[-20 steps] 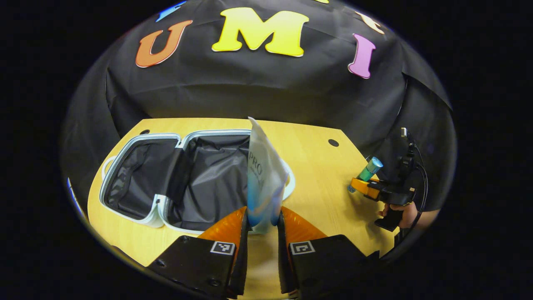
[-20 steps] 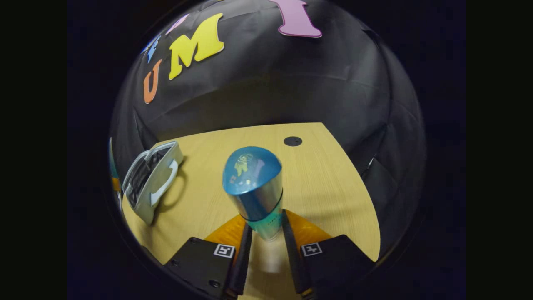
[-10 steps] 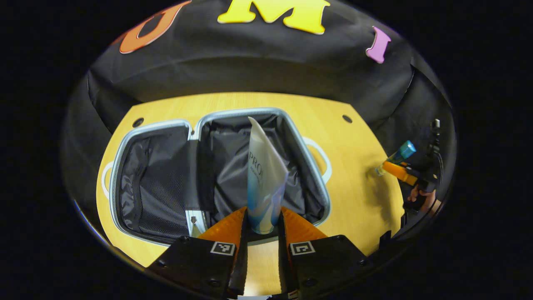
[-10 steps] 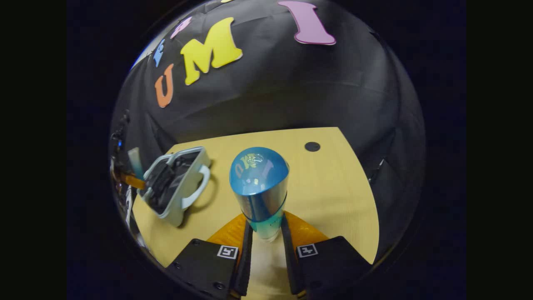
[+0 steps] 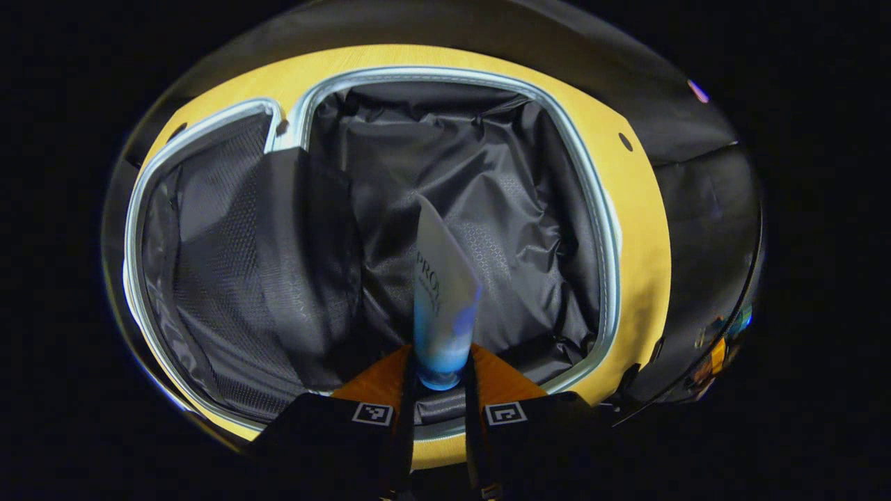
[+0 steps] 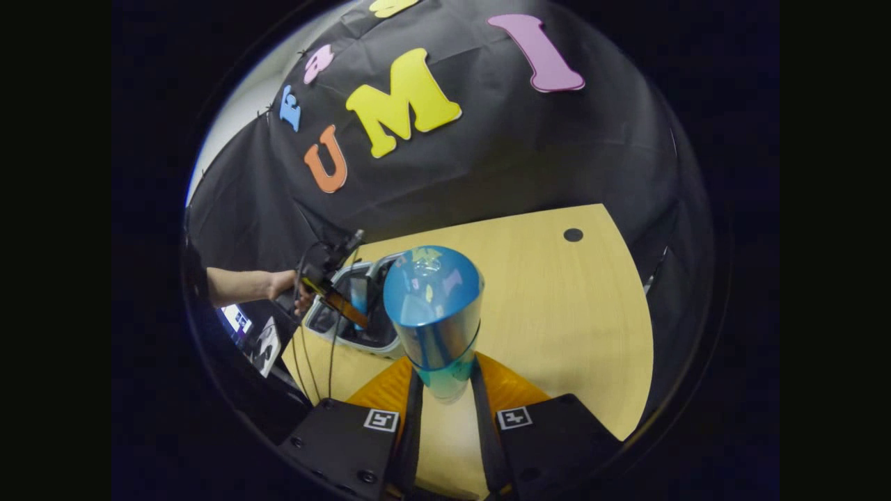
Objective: First open the suitcase, pack the skin care products into it, and then close the suitcase.
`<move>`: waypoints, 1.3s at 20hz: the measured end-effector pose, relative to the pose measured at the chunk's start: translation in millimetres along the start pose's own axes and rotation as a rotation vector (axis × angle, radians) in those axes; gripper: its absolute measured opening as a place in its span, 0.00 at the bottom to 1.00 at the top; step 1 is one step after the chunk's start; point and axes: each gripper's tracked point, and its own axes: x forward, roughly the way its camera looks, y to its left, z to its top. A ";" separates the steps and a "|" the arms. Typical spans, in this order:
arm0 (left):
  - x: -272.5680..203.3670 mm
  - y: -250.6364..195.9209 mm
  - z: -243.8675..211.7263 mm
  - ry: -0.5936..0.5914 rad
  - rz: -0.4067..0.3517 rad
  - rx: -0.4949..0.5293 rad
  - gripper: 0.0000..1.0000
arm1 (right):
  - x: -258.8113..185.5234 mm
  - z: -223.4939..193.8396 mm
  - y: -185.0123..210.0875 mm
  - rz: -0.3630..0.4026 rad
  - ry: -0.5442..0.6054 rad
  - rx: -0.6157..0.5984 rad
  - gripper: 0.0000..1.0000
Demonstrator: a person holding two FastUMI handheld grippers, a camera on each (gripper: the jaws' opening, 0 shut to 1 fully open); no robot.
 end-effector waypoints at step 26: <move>-35.8 -38.3 -13.3 -0.099 -0.063 -0.209 0.83 | 70.3 23.8 90.8 0.091 0.114 -0.225 0.34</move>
